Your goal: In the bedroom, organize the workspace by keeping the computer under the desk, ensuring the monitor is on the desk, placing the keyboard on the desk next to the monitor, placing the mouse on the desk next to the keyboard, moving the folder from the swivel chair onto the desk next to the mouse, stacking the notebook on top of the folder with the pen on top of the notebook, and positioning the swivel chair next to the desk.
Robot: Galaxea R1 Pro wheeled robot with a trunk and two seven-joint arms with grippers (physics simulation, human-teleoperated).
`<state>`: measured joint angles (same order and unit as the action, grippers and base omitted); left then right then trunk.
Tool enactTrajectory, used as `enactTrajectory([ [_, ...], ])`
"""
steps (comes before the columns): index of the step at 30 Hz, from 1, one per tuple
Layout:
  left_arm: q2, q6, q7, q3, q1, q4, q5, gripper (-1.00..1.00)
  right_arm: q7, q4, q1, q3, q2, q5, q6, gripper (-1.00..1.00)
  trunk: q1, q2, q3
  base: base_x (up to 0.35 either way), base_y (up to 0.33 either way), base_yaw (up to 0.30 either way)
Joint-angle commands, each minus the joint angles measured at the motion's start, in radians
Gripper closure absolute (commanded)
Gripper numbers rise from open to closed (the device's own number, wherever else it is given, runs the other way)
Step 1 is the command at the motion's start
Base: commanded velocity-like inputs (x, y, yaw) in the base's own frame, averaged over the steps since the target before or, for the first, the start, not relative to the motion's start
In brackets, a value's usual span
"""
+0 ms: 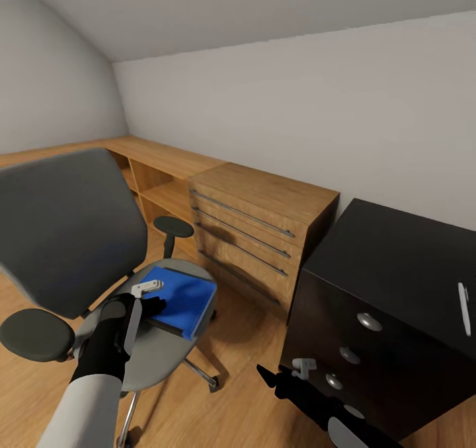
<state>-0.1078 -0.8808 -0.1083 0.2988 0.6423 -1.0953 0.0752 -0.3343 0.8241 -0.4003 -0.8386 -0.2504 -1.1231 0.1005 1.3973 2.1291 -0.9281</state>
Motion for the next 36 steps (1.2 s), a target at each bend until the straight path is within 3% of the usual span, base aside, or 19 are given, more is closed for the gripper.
enactTrajectory([
  [1,-0.001,-0.004,0.004,0.003,0.001,-0.001,0.007,-1.0,-0.002,0.0,-0.002,-0.007,-0.001,-0.01,0.007,-1.0,0.0,0.0,-0.001,-0.004,-0.005,0.0],
  [36,-0.001,-0.006,0.002,0.003,0.001,-0.001,0.009,-1.0,-0.001,0.0,-0.002,-0.007,-0.001,-0.01,0.007,-1.0,0.0,0.0,-0.001,0.0,-0.044,0.0],
])
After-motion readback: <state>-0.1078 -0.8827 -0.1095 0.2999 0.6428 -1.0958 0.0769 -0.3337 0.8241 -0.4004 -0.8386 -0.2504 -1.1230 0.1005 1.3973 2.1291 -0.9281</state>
